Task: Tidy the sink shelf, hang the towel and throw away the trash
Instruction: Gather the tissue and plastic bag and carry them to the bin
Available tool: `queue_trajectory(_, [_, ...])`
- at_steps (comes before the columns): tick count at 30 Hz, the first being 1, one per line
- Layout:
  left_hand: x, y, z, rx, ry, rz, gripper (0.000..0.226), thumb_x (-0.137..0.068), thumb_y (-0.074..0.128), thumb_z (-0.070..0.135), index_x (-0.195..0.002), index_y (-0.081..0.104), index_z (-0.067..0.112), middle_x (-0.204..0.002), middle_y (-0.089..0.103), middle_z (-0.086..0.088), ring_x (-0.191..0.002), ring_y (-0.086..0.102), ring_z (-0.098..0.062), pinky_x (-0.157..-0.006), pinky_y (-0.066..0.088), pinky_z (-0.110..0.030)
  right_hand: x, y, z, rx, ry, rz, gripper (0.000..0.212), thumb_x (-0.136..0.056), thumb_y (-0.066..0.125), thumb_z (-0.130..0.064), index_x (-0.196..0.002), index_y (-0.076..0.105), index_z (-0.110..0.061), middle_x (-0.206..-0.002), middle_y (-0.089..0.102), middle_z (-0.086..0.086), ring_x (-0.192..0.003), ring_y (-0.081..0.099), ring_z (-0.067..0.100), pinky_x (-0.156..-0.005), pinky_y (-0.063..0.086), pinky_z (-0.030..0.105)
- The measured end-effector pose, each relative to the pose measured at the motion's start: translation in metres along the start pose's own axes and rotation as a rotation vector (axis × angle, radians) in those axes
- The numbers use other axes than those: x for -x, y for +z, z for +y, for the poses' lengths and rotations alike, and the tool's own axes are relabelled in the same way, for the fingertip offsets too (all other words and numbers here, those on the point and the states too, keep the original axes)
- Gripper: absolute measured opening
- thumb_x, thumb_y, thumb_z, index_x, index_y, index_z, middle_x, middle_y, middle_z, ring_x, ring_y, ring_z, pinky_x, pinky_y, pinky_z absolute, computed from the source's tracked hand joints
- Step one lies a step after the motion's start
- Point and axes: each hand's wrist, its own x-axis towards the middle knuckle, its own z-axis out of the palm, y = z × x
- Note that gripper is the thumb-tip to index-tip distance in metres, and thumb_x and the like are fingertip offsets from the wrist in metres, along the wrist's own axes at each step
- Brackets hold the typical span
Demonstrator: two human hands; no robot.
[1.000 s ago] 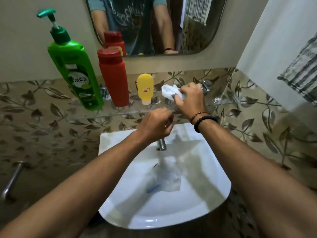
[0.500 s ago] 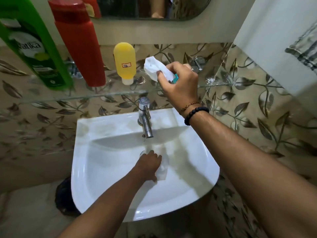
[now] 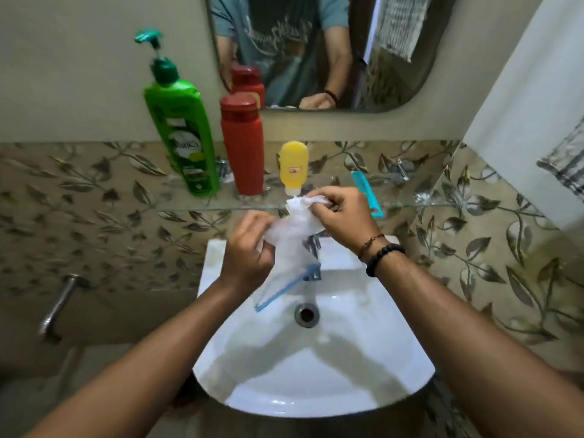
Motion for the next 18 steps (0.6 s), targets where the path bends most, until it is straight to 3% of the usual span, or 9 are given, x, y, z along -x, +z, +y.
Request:
queue_trajectory(2, [-0.018,-0.024,0.005,0.012,-0.043,0.098,0.027,-0.073,0.065,-0.019,-0.094,0.067,-0.002,-0.094,0.059,-0.015,-0.085,0.056,-0.020,-0.076,0.043,-0.023,-0.001,0.016,-0.020,-0.132,0.029,-0.121,0.013,-0.083,0.070,-0.023,-0.086,0.078,-0.014,-0.082,0.076,0.002,-0.077,0.066,0.011,-0.072,0.055,0.034])
queue_trajectory(5, [-0.027,-0.056,0.006,0.066,-0.084,0.214,0.013,-0.080,0.070,0.004,-0.093,0.068,0.001,-0.095,0.058,-0.011,-0.085,0.053,-0.007,-0.076,0.043,-0.014,-0.004,0.042,-0.049,-0.187,-0.013,-0.288,0.021,-0.073,0.077,-0.046,-0.080,0.076,-0.027,-0.077,0.075,-0.008,-0.071,0.064,0.002,-0.065,0.055,0.027])
queue_trajectory(7, [-0.021,-0.078,0.000,0.066,-0.131,0.249,0.018,-0.076,0.067,0.010,-0.093,0.069,0.004,-0.095,0.057,-0.007,-0.084,0.052,-0.003,-0.074,0.040,-0.009,-0.004,0.065,-0.067,-0.197,-0.101,-0.373,0.022,-0.070,0.083,-0.042,-0.081,0.075,-0.025,-0.073,0.073,-0.010,-0.067,0.062,-0.002,-0.061,0.053,0.023])
queue_trajectory(9, [-0.011,-0.101,-0.010,0.061,-0.196,0.282,0.026,-0.068,0.066,0.005,-0.093,0.069,0.008,-0.096,0.057,-0.004,-0.081,0.053,0.001,-0.072,0.041,-0.007,-0.003,0.094,-0.081,-0.222,-0.143,-0.413,0.028,-0.068,0.086,-0.039,-0.085,0.076,-0.018,-0.076,0.074,-0.006,-0.068,0.062,0.001,-0.061,0.056,0.030])
queue_trajectory(13, [0.018,-0.153,-0.038,0.166,-0.387,0.404,0.039,-0.060,0.057,-0.005,-0.086,0.065,0.024,-0.090,0.065,0.001,-0.082,0.061,-0.001,-0.072,0.046,-0.013,0.009,0.160,-0.104,-0.320,-0.130,-0.533,0.041,-0.067,0.089,-0.030,-0.102,0.075,-0.012,-0.096,0.077,0.005,-0.089,0.072,0.015,-0.079,0.061,0.044])
queue_trajectory(16, [0.037,-0.187,-0.061,0.271,-0.495,0.497,0.050,-0.061,0.042,-0.014,-0.082,0.061,0.027,-0.080,0.067,0.011,-0.078,0.063,-0.002,-0.072,0.048,-0.017,0.022,0.206,-0.122,-0.373,-0.168,-0.629,0.053,-0.065,0.091,-0.021,-0.114,0.071,-0.015,-0.105,0.076,0.000,-0.098,0.070,0.008,-0.083,0.058,0.030])
queue_trajectory(18, [0.049,-0.208,-0.079,0.295,-0.550,0.545,0.047,-0.062,0.040,-0.012,-0.081,0.061,0.025,-0.078,0.065,0.013,-0.077,0.061,-0.003,-0.072,0.048,-0.018,0.033,0.241,-0.134,-0.382,-0.190,-0.678,0.052,-0.065,0.090,-0.016,-0.114,0.072,-0.014,-0.100,0.076,-0.004,-0.090,0.067,-0.002,-0.075,0.053,0.019])
